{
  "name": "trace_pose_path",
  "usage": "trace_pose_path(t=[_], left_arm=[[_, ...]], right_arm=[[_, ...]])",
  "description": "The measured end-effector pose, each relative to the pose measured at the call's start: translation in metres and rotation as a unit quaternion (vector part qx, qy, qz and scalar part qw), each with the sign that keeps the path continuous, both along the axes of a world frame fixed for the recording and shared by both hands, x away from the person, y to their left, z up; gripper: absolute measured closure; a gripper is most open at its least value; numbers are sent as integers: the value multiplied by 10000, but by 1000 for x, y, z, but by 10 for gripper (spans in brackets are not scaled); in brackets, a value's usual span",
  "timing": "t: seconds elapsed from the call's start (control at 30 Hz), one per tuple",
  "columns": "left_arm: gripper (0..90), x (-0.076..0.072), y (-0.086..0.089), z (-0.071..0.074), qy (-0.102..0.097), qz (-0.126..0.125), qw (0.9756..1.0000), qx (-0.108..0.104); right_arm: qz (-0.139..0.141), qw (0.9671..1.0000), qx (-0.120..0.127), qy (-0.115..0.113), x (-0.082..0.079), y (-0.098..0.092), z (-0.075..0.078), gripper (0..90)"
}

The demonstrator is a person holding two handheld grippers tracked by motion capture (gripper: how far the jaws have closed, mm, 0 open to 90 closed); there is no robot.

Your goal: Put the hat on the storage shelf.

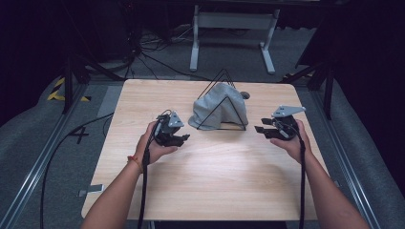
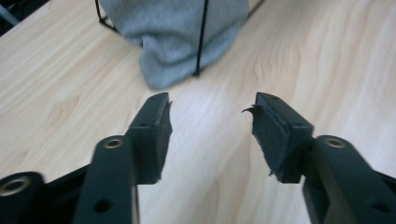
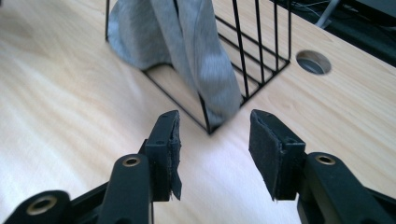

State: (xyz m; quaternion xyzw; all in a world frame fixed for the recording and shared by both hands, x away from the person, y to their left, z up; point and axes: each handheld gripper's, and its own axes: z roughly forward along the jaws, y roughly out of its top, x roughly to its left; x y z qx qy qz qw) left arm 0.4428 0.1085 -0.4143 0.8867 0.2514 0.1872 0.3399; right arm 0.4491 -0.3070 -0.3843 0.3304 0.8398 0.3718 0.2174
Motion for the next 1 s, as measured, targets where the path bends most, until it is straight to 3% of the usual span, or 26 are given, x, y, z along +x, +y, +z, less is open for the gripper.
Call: trace_pose_path(t=[0.07, 0.23, 0.3, 0.53, 0.67, 0.7, 0.73, 0.8, 1.0], left_arm=[[403, -11, 8, -3, 29, 1, 10000, -19], [349, -37, 28, -17, 149, -31, 9997, 201], [333, -45, 37, -24, 233, 29, 9996, 168], [278, -71, 59, -50, 496, 25, 9986, 153], [261, -81, 73, -58, 688, -7, 9974, -223], [261, -81, 73, -58, 688, -7, 9974, -223], [253, -84, 78, -61, 759, -20, 9962, -415], [232, -87, 82, -65, 641, -29, 9963, -578], [224, -88, 82, -66, 608, -18, 9963, -605]], right_arm=[[-45, 10000, -24, -42, -12, -10, -1, 502], [-135, 9999, -73, -53, -43, -33, -10, 464], [-186, 9997, -182, -47, -55, -40, -16, 445], [-381, 9989, -248, 140, -95, -64, -49, 376], [-580, 9975, -180, 350, -112, -79, -68, 339], [-580, 9975, -180, 350, -112, -79, -68, 339], [-679, 9968, -27, 410, -118, -85, -78, 303], [-700, 9966, 182, 406, -122, -91, -82, 284], [-840, 9952, 224, 450, -122, -95, -83, 241]])
